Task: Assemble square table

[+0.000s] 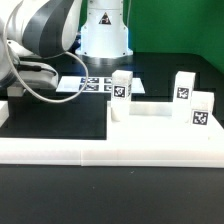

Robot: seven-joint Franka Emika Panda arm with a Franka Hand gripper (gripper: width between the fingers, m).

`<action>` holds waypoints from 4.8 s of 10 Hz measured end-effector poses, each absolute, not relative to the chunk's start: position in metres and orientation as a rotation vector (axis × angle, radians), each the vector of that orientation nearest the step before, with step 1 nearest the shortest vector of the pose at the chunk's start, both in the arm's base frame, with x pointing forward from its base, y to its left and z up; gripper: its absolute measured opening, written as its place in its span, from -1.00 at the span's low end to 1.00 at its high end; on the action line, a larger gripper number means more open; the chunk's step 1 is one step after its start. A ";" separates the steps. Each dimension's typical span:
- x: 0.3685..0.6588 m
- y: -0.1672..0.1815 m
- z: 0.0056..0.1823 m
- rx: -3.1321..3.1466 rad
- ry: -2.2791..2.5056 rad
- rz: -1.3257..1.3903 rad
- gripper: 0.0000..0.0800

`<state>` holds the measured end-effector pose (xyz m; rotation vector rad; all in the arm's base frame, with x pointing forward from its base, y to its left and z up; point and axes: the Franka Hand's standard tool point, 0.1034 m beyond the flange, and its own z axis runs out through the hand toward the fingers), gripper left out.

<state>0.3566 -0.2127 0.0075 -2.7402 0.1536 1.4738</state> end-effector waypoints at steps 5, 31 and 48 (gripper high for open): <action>0.357 -0.213 0.007 -2.740 0.154 1.474 -0.28; 0.553 -0.039 0.197 -3.047 0.349 -0.062 -0.27; 0.594 0.032 0.147 -2.993 0.345 -0.851 -0.27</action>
Offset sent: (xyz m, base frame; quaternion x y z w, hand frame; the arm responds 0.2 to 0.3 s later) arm 0.0000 0.0000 0.0000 0.0000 0.0000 0.0000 1.0000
